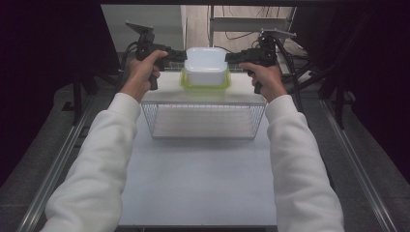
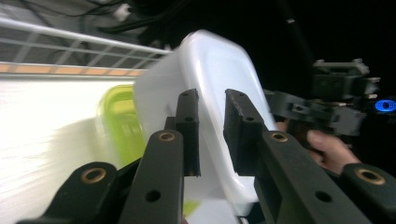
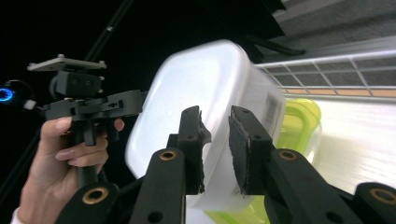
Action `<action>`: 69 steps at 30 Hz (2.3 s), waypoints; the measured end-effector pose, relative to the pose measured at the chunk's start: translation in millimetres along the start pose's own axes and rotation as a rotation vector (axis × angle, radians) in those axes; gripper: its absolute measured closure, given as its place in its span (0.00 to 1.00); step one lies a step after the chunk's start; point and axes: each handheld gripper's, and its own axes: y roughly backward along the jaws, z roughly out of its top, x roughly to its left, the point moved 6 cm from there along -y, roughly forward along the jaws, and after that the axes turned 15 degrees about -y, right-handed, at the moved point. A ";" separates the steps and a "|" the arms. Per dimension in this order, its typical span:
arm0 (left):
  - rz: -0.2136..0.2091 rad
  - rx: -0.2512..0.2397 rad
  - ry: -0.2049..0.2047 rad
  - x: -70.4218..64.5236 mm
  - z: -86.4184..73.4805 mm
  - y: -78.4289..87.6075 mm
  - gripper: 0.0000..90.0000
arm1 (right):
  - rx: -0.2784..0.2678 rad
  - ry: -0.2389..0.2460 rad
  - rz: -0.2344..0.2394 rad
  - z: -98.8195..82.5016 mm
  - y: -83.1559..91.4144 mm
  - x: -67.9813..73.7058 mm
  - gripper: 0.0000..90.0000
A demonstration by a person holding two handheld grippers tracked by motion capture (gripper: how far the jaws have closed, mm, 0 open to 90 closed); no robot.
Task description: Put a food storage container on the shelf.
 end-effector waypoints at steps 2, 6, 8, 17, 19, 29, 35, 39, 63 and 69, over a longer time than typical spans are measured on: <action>0.004 0.000 -0.007 -0.2 0.1 0.1 0.85 | -0.006 -0.009 0.006 0.8 -0.8 -0.8 0.82; 0.008 -0.003 -0.014 -0.6 -0.1 -0.3 0.84 | -0.010 -0.010 0.005 1.1 -0.7 -0.7 0.82; 0.008 0.000 -0.024 -1.4 -0.8 -0.8 0.82 | -0.018 -0.004 0.002 0.8 -0.3 0.1 0.80; 0.072 -0.040 -0.141 -8.5 0.1 12.7 0.58 | -0.089 0.090 0.001 -3.5 12.4 13.0 0.65; 0.073 -0.052 -0.166 -14.6 -1.9 19.3 0.53 | -0.101 0.127 0.002 -7.1 17.7 16.6 0.61; 0.114 -0.004 -0.385 -48.4 -45.1 55.8 0.42 | -0.131 0.332 -0.050 -48.6 53.6 10.9 0.46; 0.165 0.002 -0.473 -58.6 -94.7 78.7 0.36 | -0.125 0.424 -0.053 -80.3 80.9 -2.9 0.41; 0.162 -0.016 -0.480 -56.4 -133.6 87.0 0.34 | -0.089 0.479 -0.088 -114.0 95.6 -15.5 0.37; 0.227 0.193 -0.422 -0.8 -299.0 73.1 0.35 | 0.035 0.471 -0.178 -243.8 115.8 -136.9 0.31; 0.263 0.182 -0.437 0.8 -297.7 75.9 0.34 | 0.028 0.492 -0.198 -243.7 112.6 -138.0 0.27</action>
